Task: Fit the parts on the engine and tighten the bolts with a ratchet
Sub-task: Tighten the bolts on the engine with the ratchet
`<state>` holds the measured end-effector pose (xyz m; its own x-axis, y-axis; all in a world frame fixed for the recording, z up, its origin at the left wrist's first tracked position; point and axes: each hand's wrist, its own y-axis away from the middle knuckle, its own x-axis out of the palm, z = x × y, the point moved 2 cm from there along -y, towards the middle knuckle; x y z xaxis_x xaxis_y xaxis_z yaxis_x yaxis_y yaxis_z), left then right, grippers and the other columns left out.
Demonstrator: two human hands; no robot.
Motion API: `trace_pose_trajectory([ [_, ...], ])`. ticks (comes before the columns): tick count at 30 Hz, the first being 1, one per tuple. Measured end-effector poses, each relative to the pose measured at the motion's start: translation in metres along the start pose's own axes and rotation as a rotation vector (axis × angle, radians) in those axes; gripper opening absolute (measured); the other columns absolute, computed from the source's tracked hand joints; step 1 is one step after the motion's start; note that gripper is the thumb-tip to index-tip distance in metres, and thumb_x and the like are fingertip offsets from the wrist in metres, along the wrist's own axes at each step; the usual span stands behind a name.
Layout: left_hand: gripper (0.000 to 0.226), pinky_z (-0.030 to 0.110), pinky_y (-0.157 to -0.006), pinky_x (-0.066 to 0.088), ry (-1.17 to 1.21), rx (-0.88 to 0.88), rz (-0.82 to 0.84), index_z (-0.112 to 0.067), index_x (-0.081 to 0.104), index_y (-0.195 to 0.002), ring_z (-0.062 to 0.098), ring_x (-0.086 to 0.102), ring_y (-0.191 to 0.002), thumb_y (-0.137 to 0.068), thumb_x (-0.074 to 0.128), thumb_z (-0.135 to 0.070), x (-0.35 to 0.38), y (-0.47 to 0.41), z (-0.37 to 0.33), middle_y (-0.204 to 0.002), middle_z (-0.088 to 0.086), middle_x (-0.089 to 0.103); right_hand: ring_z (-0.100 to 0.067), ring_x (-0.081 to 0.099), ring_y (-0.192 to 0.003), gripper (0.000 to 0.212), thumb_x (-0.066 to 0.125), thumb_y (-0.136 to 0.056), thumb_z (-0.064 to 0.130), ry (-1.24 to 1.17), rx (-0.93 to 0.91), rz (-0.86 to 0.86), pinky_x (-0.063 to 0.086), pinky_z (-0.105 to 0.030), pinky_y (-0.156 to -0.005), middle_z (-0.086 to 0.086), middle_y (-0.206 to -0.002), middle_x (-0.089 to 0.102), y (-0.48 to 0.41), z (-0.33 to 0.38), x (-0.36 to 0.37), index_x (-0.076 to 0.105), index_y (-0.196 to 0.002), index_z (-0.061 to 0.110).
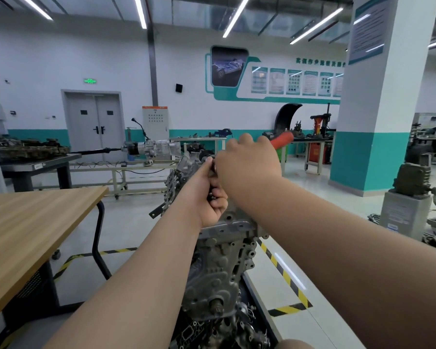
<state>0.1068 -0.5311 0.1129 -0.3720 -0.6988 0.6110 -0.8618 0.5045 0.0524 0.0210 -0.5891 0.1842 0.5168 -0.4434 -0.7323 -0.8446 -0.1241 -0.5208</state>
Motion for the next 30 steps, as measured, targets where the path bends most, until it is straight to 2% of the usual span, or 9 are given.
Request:
trace_pose_trajectory([
  [1,0.052,0.017,-0.029,0.017,0.015,0.004,0.006,-0.022,0.051,-0.050,0.004,0.028,-0.035,-0.095,0.056,-0.048,0.000,0.000,-0.001,-0.048,-0.010,0.037,-0.028,0.045,-0.100,0.008,0.046,-0.095,0.019,-0.018,0.006,-0.011,0.028,-0.038,-0.077,-0.005,-0.098,0.053,0.000,0.000,0.000,0.054,-0.097,0.018],
  [3,0.046,0.017,-0.029,0.018,0.009,0.013,-0.004,-0.022,0.050,-0.057,0.004,0.029,-0.036,-0.094,0.058,-0.048,-0.002,0.000,-0.003,-0.049,-0.010,0.038,-0.024,0.042,-0.080,0.024,0.045,-0.095,0.019,-0.027,0.042,-0.001,0.028,-0.038,-0.073,-0.001,-0.075,0.043,0.001,0.000,0.004,0.038,-0.073,0.014],
  [8,0.052,0.017,-0.032,0.016,-0.007,0.016,-0.003,-0.023,0.049,-0.049,0.005,0.030,-0.035,-0.093,0.056,-0.049,-0.006,0.005,-0.001,-0.046,-0.011,0.041,-0.017,0.036,-0.051,0.042,0.042,-0.100,0.038,-0.235,0.158,0.023,0.027,-0.030,-0.053,0.001,-0.064,0.039,0.001,0.005,0.021,0.032,-0.064,0.019],
  [14,0.038,0.015,-0.028,0.020,-0.031,0.021,-0.020,-0.022,0.055,-0.070,0.007,0.034,-0.036,-0.093,0.054,-0.053,0.002,0.009,0.001,-0.045,-0.007,0.044,-0.017,0.029,-0.054,0.048,0.046,-0.099,0.044,-0.349,0.205,0.025,0.041,-0.032,-0.059,0.002,-0.065,0.034,0.001,0.005,0.032,0.023,-0.061,0.025],
  [18,0.044,0.016,-0.029,0.020,-0.009,0.047,0.017,-0.019,0.057,-0.065,0.006,0.033,-0.037,-0.093,0.053,-0.052,-0.002,0.006,0.002,-0.045,-0.008,0.041,-0.016,0.035,-0.052,0.049,0.040,-0.099,0.052,-0.402,0.189,0.047,0.027,-0.027,-0.048,0.000,-0.064,0.039,0.001,0.003,0.027,0.033,-0.061,0.021],
  [22,0.056,0.016,-0.034,0.015,0.016,0.055,0.060,-0.022,0.057,-0.048,0.005,0.032,-0.038,-0.095,0.052,-0.051,-0.006,0.003,0.007,-0.048,-0.010,0.040,-0.018,0.039,-0.054,0.030,0.049,-0.097,0.019,-0.105,0.041,0.039,0.024,-0.028,-0.046,0.000,-0.068,0.041,0.000,0.002,0.008,0.041,-0.069,0.013],
  [24,0.063,0.017,-0.031,0.017,-0.010,0.074,0.048,-0.021,0.055,-0.041,0.005,0.032,-0.035,-0.098,0.050,-0.047,-0.006,0.002,0.008,-0.045,-0.009,0.039,-0.021,0.050,-0.069,0.010,0.047,-0.096,0.011,0.000,-0.023,-0.022,0.029,-0.031,-0.053,-0.002,-0.080,0.047,0.003,0.006,0.001,0.056,-0.091,0.009],
  [27,0.065,0.017,-0.030,0.018,-0.033,0.080,0.027,-0.021,0.053,-0.038,0.005,0.031,-0.032,-0.099,0.050,-0.046,-0.006,-0.001,0.007,-0.043,-0.009,0.037,-0.031,0.047,-0.112,0.027,0.043,-0.098,0.013,0.067,-0.048,-0.084,0.031,-0.037,-0.071,-0.011,-0.115,0.053,0.002,0.009,0.003,0.058,-0.121,0.011],
  [30,0.059,0.017,-0.030,0.018,0.016,0.051,0.044,-0.022,0.049,-0.043,0.005,0.032,-0.033,-0.097,0.052,-0.047,-0.008,-0.001,0.006,-0.044,-0.010,0.039,-0.027,0.047,-0.084,0.020,0.042,-0.097,0.011,0.062,-0.007,-0.111,0.029,-0.037,-0.069,-0.006,-0.084,0.051,0.004,0.007,0.009,0.047,-0.078,0.007],
])
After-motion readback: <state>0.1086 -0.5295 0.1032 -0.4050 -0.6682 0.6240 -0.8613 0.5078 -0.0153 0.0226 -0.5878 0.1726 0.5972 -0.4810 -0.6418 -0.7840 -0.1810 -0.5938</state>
